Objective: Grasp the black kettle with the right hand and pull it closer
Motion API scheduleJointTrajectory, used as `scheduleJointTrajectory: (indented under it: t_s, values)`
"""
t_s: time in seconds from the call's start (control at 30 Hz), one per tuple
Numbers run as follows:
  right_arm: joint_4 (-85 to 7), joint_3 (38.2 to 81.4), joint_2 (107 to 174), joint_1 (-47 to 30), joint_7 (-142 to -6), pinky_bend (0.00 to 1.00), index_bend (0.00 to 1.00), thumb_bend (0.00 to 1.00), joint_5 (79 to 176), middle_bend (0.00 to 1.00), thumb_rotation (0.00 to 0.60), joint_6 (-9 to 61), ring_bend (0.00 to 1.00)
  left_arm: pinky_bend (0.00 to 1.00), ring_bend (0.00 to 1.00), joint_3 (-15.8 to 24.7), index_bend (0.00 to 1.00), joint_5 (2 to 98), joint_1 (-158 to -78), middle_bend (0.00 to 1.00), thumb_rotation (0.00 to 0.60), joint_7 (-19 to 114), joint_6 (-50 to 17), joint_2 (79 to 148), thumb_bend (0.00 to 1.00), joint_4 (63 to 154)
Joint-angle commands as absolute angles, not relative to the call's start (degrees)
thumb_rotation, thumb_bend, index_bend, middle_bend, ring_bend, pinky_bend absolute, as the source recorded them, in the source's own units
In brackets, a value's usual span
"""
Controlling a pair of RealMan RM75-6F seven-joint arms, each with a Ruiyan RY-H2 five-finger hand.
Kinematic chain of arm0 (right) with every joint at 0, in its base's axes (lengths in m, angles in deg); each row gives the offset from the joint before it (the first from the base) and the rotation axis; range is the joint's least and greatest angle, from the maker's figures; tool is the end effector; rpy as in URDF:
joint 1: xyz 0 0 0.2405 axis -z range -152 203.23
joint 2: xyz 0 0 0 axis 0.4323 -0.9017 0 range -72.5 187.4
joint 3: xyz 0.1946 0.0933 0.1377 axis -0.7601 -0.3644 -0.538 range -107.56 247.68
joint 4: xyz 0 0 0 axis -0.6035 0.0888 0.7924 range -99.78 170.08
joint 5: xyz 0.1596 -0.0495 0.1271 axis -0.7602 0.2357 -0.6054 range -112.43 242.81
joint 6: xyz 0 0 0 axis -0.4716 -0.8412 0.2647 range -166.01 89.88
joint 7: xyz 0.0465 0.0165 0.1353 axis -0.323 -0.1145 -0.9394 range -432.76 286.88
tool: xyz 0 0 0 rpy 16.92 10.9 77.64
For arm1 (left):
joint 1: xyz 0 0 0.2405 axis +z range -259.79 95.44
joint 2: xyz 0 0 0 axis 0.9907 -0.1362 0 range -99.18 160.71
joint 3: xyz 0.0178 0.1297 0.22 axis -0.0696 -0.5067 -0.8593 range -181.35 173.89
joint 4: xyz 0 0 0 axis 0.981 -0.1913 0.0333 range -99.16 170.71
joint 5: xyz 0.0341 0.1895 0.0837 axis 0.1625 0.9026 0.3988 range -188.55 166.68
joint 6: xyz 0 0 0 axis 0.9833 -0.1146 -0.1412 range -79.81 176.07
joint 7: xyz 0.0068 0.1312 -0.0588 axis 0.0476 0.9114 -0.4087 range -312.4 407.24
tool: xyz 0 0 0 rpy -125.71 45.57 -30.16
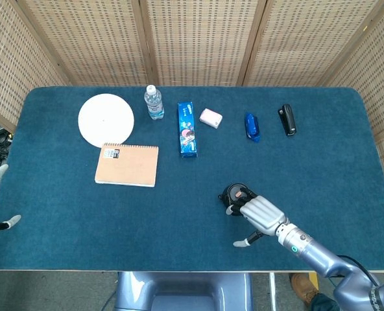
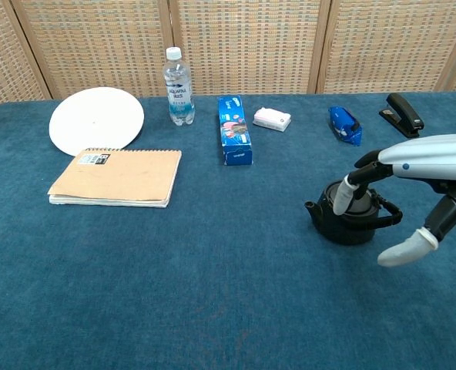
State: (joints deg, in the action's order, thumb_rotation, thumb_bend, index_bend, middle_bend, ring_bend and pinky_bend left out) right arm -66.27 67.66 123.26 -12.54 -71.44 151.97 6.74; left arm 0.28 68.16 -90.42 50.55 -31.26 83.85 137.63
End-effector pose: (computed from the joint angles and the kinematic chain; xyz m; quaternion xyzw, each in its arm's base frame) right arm -0.1703 -0.2789 0.0464 0.8327 -0.3667 0.3077 0.2782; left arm -0.2973 0.1999 0.1996 -0.6011 -0.3944 -0.3439 0.6041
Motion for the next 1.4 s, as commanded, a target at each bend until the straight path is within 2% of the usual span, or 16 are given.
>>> scheduleJointTrajectory:
  t_s: [0.03,0.43,1.27,1.4]
  values:
    - [-65.3,67.6,124.5,-12.3,-70.3,0.00,0.31,0.21,151.4,0.35,0.306,7.7,0.27,0.00,0.00,0.3,0.00,68.2,-90.4,0.00,0.600,50.5,-31.2,83.9,0.00,137.6]
    - [-63.6,67.4,125.3,-12.5,-66.8,0.00,0.35,0.21,147.7,0.41,0.308,7.8,0.31,0.00,0.00,0.3,0.00,68.0,-90.5,0.00,0.600,50.4,-31.1,83.8,0.00,137.5]
    - [-60.9,70.1,128.7,-12.8,-60.2,0.00,0.37,0.21,146.8,0.43,0.306,7.5,0.33,0.00,0.00,0.4,0.00,68.1,-90.5,0.00,0.600,50.4,-31.3,84.0,0.00,137.5]
    - [-60.2,70.3,129.7,-13.1,-59.1,0.00,0.40,0.17,146.1,0.44,0.311,7.0,0.34,0.00,0.00,0.4,0.00,68.0,-90.5,0.00,0.600,50.5,-31.2,84.0,0.00,137.5]
